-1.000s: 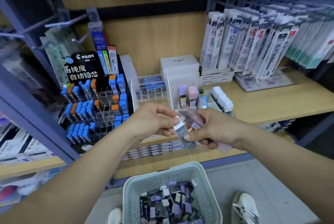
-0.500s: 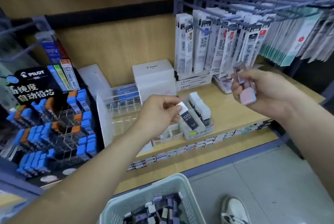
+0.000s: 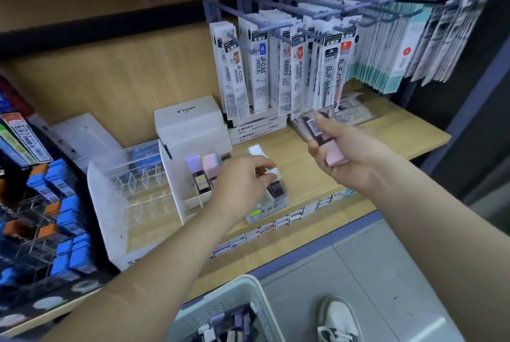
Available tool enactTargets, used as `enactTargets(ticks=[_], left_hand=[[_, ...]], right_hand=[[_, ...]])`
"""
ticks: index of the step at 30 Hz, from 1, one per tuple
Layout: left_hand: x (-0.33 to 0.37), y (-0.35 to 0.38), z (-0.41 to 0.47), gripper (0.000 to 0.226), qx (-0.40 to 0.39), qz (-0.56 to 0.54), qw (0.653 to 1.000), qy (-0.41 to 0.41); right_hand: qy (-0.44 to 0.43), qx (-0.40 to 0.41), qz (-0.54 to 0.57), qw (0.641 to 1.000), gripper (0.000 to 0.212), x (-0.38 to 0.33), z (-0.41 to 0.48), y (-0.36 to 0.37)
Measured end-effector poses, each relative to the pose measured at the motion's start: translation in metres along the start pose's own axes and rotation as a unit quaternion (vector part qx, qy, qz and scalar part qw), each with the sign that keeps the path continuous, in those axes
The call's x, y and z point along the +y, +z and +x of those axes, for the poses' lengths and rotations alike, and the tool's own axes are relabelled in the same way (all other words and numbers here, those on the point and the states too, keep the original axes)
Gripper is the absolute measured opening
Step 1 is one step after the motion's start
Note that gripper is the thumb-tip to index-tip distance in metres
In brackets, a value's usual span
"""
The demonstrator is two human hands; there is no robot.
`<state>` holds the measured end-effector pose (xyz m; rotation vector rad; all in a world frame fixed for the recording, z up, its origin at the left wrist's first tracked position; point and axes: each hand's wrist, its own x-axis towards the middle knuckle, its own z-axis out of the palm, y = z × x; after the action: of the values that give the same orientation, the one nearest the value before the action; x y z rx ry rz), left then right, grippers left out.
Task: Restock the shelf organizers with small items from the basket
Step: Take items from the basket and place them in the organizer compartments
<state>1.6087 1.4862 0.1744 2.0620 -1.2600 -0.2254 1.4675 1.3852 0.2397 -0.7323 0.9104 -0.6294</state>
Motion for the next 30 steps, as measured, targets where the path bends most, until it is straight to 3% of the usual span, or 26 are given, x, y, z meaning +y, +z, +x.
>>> enactTargets(ticks=[9, 16, 17, 19, 21, 23, 27, 30], left_hand=[[-0.009, 0.017, -0.004, 0.022, -0.028, 0.096, 0.992, 0.077], [-0.005, 0.014, -0.002, 0.019, -0.021, 0.095, 0.994, 0.05], [-0.002, 0.012, -0.002, 0.015, -0.01, 0.054, 0.998, 0.028], [0.007, 0.002, -0.002, 0.015, 0.031, -0.13, 0.99, -0.045], [0.019, -0.015, -0.003, 0.02, 0.045, -0.349, 0.928, -0.125], [0.026, -0.029, -0.005, 0.019, 0.017, -0.437, 0.89, -0.13], [0.029, -0.041, -0.014, 0.026, -0.049, -0.381, 0.922, -0.051], [0.025, -0.048, -0.02, 0.03, -0.05, -0.24, 0.97, 0.006]], right_hand=[[0.006, -0.028, -0.005, 1.0, 0.006, -0.002, -0.005, -0.002], [0.006, -0.071, -0.079, 0.994, 0.008, -0.001, -0.008, -0.003], [-0.001, -0.074, -0.097, 0.993, 0.009, -0.001, -0.009, -0.003], [-0.013, -0.079, -0.128, 0.989, 0.016, -0.002, -0.011, -0.002], [-0.017, -0.086, -0.162, 0.983, 0.021, -0.002, -0.011, -0.001], [-0.012, -0.109, -0.199, 0.974, 0.011, -0.001, -0.013, 0.001], [0.014, -0.15, -0.213, 0.965, 0.008, 0.002, -0.016, 0.008], [0.033, -0.133, -0.177, 0.975, 0.02, 0.003, -0.015, 0.012]])
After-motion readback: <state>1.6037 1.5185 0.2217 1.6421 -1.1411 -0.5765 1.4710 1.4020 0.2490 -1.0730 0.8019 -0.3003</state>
